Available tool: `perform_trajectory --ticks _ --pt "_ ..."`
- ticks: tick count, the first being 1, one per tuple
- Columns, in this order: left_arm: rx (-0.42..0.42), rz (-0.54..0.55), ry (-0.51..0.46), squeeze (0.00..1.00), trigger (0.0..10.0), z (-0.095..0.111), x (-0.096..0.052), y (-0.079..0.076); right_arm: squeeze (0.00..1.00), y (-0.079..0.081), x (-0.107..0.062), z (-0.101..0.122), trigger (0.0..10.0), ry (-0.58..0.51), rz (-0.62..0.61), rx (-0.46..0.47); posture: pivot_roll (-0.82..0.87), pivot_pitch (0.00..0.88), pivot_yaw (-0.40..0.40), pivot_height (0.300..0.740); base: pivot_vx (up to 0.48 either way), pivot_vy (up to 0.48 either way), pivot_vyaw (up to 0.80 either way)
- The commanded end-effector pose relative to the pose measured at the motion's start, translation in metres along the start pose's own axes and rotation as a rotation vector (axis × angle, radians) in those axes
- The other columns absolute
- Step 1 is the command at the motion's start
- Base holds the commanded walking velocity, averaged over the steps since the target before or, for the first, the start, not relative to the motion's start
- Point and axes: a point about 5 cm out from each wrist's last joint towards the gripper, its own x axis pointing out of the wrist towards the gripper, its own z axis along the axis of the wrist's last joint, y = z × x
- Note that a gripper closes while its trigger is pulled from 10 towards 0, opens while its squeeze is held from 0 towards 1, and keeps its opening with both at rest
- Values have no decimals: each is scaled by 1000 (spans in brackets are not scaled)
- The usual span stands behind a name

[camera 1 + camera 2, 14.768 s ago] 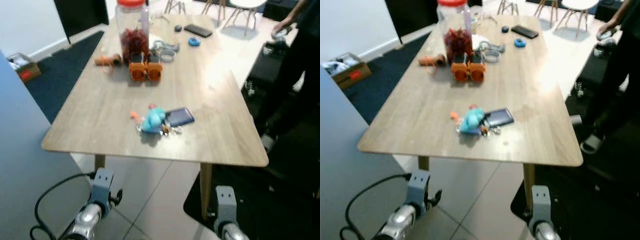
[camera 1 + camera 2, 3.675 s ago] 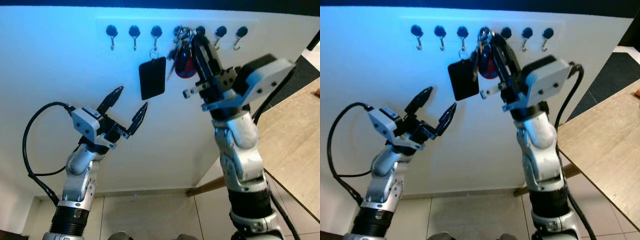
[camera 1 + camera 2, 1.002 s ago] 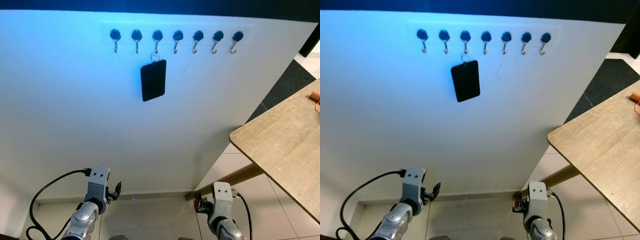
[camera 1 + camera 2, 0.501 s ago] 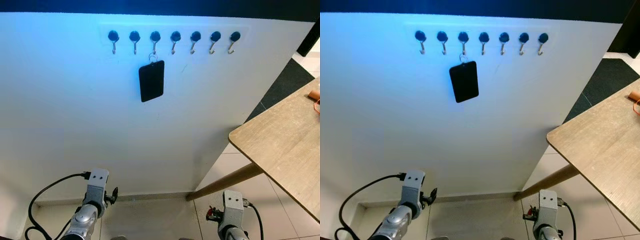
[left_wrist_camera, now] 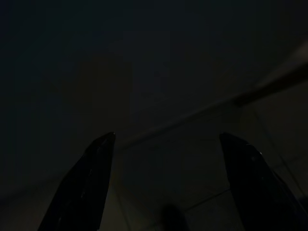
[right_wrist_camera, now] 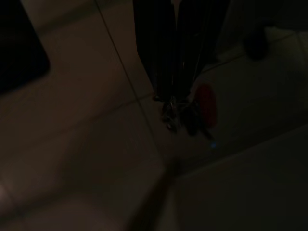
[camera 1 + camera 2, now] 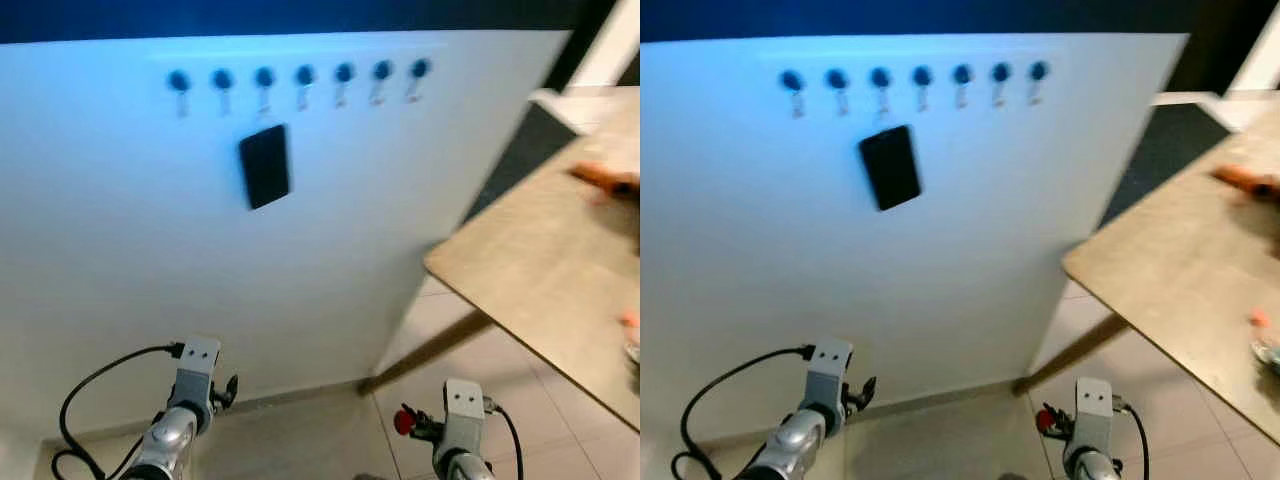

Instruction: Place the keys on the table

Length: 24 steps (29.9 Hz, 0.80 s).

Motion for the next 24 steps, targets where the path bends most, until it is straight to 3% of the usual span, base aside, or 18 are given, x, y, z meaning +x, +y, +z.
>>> perform_trajectory --ticks 1,24 --pt "18 -28 -2 0 10000 0 1 -7 0 -3 -1 -4 10000 6 -7 -4 28 19 -14 740 0 0 -800" --pt "-36 -21 -56 0 10000 6 3 -8 0 0 0 -2 10000 12 17 -29 37 19 -30 740 0 0 -800"
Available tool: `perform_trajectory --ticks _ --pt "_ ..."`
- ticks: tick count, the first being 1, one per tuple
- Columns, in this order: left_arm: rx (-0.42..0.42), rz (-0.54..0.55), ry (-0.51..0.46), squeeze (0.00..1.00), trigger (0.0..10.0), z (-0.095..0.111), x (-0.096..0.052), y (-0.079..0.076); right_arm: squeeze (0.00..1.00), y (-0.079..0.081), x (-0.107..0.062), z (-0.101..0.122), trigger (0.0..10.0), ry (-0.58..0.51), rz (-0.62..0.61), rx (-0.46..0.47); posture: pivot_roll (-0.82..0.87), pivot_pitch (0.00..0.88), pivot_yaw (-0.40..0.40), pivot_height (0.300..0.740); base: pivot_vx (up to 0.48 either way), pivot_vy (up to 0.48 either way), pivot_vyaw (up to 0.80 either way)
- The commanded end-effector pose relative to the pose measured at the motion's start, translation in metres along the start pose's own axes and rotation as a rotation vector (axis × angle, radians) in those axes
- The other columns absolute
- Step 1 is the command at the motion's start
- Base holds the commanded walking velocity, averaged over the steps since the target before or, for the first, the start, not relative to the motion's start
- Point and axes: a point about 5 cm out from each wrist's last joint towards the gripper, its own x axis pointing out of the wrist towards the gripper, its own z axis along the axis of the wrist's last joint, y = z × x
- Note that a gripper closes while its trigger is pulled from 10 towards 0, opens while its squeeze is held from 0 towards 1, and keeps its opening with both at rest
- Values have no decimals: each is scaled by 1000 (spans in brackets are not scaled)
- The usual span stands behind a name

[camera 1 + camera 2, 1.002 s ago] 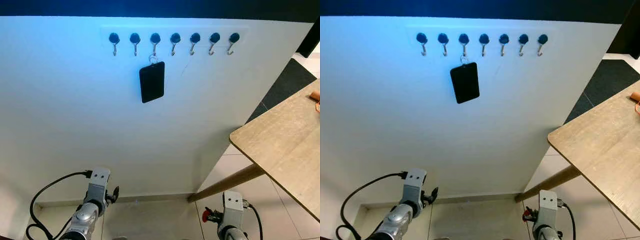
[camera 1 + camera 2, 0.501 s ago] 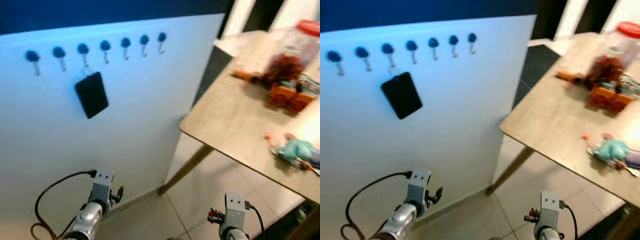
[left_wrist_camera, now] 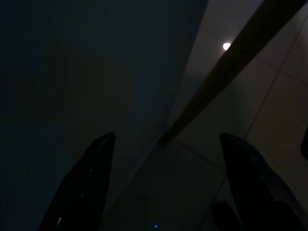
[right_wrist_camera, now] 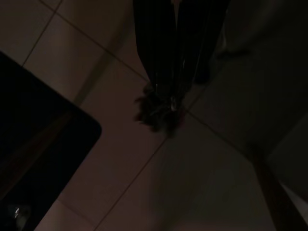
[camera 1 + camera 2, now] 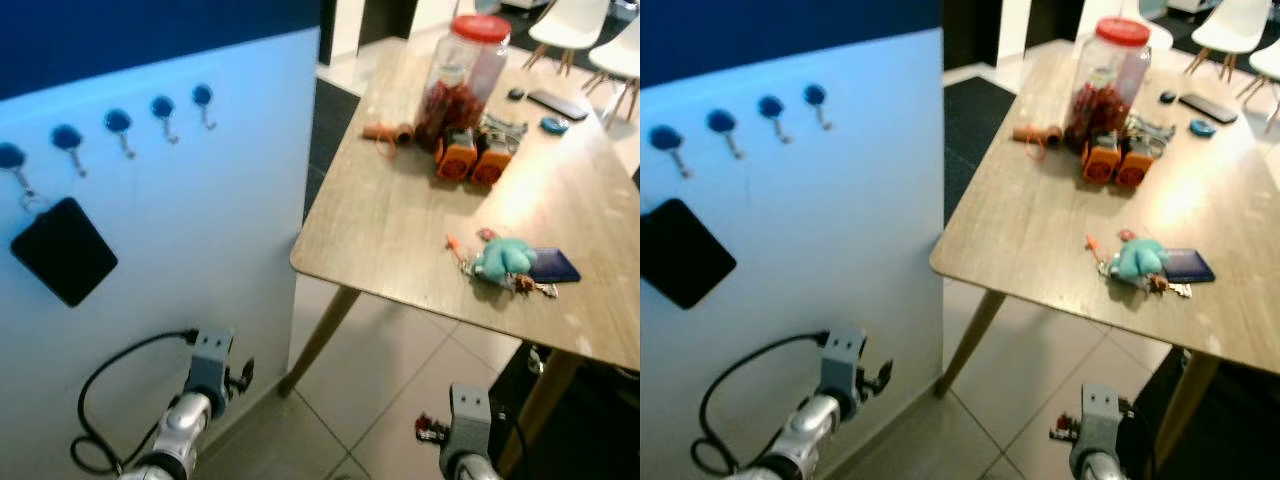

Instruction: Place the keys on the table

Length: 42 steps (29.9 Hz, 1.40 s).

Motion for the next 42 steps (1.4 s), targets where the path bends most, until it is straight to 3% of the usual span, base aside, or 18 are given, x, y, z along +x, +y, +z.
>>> perform_trajectory --ticks 1,23,37,42 --pt "-17 7 13 0 10000 -4 -2 1 0 2 -2 -6 10000 15 8 -1 37 19 -30 740 0 0 -800" --pt "-25 6 -13 0 10000 -2 -2 0 0 1 -3 -10 10000 22 16 -12 36 16 -31 740 0 0 -800" --pt "-58 28 -22 0 10000 0 -1 2 0 2 -4 -13 10000 27 15 -23 39 26 -29 740 0 0 0" --pt "-62 27 -22 0 10000 1 0 1 0 2 -5 -13 10000 24 14 -23 38 27 -30 740 0 -380 0"
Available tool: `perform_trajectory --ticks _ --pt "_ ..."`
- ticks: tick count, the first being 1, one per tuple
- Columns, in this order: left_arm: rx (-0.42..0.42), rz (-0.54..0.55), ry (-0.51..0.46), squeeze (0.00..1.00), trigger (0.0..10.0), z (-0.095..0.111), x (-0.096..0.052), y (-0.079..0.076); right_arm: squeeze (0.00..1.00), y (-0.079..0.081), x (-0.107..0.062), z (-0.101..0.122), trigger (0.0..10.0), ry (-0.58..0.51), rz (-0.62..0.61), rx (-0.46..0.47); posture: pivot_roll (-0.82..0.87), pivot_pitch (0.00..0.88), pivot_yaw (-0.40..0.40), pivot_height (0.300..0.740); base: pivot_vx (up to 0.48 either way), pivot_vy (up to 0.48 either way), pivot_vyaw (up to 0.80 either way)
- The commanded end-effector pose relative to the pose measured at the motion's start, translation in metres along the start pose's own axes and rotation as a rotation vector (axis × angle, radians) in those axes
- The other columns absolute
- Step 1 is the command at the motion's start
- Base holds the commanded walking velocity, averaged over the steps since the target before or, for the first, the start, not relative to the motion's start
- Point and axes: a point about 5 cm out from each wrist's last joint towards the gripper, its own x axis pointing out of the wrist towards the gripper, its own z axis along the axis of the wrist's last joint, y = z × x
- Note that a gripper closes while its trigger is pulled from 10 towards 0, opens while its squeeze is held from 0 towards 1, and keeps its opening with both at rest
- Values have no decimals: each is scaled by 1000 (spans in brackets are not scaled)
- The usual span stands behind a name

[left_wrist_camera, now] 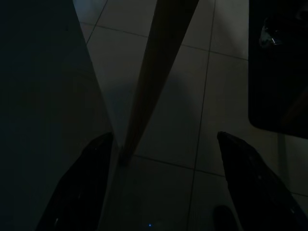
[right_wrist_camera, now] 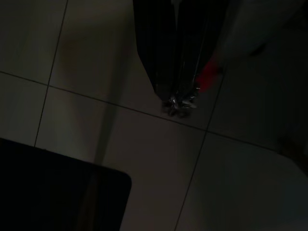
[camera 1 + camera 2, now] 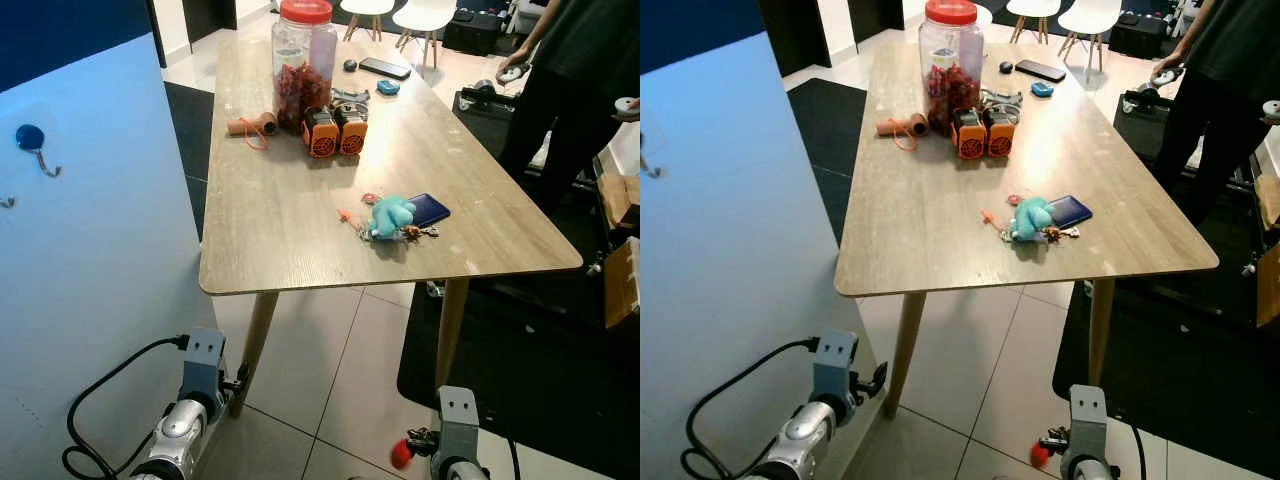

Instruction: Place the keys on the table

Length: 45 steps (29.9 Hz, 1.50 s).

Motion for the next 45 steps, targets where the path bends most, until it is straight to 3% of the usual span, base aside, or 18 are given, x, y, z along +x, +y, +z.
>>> perform_trajectory --ticks 1,24,45 --pt "-17 12 11 0 10000 -2 0 0 0 -4 -1 0 10000 -10 -15 5 38 27 -30 740 0 -458 0" --pt "-38 14 22 0 10000 -1 2 -2 0 -5 0 2 10000 -14 -16 1 36 28 -30 740 0 -449 0" --pt "-20 10 20 0 10000 2 4 -2 0 -11 -1 2 10000 -27 -51 13 37 27 -23 740 0 0 0"
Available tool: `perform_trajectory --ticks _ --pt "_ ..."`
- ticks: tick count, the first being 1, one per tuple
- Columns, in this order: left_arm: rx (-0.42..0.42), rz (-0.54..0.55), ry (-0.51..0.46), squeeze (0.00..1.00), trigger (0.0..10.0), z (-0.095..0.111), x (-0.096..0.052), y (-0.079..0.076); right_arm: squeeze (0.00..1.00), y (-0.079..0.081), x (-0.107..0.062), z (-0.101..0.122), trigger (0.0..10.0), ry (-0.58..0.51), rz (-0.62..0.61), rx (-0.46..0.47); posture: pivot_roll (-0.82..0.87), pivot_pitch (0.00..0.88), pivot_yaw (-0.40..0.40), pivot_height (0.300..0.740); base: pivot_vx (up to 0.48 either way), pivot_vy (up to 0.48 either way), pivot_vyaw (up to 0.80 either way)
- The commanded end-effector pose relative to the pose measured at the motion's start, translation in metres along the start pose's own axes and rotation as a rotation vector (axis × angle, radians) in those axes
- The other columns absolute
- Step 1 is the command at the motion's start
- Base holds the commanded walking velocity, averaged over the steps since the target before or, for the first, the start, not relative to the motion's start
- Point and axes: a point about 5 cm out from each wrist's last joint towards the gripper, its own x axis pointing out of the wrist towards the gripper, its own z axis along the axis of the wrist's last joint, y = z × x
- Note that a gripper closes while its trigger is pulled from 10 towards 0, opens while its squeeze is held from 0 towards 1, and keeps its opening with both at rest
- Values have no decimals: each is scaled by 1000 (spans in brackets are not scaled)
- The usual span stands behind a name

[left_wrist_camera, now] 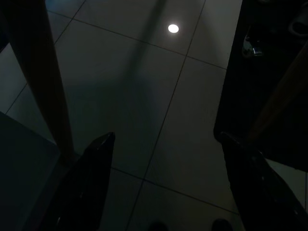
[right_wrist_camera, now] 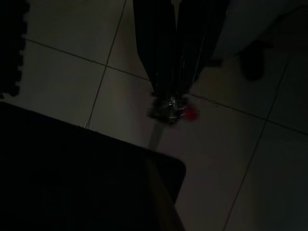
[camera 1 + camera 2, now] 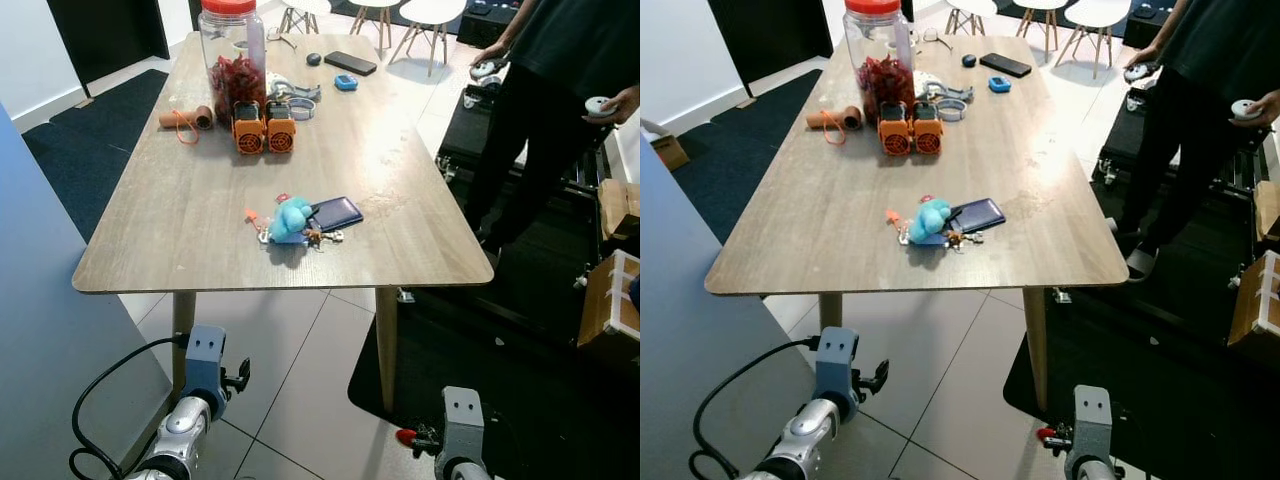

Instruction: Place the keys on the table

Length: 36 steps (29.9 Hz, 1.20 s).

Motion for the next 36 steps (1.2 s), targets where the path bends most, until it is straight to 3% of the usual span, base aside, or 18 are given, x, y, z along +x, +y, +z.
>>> perform_trajectory --ticks 1,3,7,9,12,13,15,16,18,19,20,21,24,25,28,34,35,36 --pt "16 -1 11 0 10000 -1 0 2 0 -9 -1 0 10000 -6 -42 -1 39 27 -22 740 0 0 0" --pt "17 -1 11 0 10000 -1 0 2 0 -18 -3 -4 10000 16 -89 -7 40 29 -21 740 0 0 0" --pt "12 -6 -2 0 10000 0 -1 2 0 -79 -18 -8 10000 -11 -337 45 46 25 -30 740 0 0 0" --pt "10 -9 -9 0 10000 1 0 1 0 -95 -21 -1 10000 -56 -403 77 46 25 -31 740 0 0 0" --pt "7 -19 -27 0 10000 4 0 1 0 -151 -37 39 10000 -262 -607 170 34 23 -25 740 0 0 0" --pt "7 -19 -27 0 10000 4 0 1 0 -151 -37 39 10000 -262 -607 170 34 23 -25 740 0 0 0" --pt "10 -23 -27 0 10000 4 0 1 0 -185 -52 76 10000 -422 -721 213 33 22 -23 740 0 0 0" --pt "10 -23 -27 0 10000 4 0 1 0 -185 -52 76 10000 -422 -721 213 33 22 -23 740 0 0 0" --pt "14 -26 -24 0 10000 4 0 2 0 -212 -68 128 10000 -624 -786 256 25 20 -19 740 0 0 0" --pt "14 -26 -24 0 10000 4 0 2 0 -212 -68 128 10000 -624 -786 256 25 20 -19 740 0 0 0" --pt "16 -28 -23 0 10000 4 0 2 0 -219 -76 157 10000 -725 -789 261 24 20 -19 740 0 0 0" --pt "16 -28 -23 0 10000 4 0 2 0 -219 -76 157 10000 -725 -789 261 24 20 -19 740 0 0 0" --pt "18 -29 -23 0 10000 6 1 2 0 -199 -84 247 10000 -962 -592 233 22 20 -20 740 0 0 0" --pt "18 -29 -23 0 10000 6 1 2 0 -199 -84 247 10000 -962 -592 233 22 20 -20 740 0 0 0" --pt "17 -28 -24 0 10000 7 2 1 0 -145 -71 300 10000 -986 -271 119 27 20 -27 740 0 0 0" --pt "7 -20 -28 0 10000 6 1 2 0 -59 -55 326 10000 -970 93 -86 44 20 -38 740 0 0 0" --pt "7 -20 -28 0 10000 6 1 2 0 -59 -55 326 10000 -970 93 -86 44 20 -38 740 0 0 0" --pt "5 -17 -27 0 10000 5 1 3 0 -37 -53 328 10000 -966 180 -122 45 20 -38 740 0 0 0"
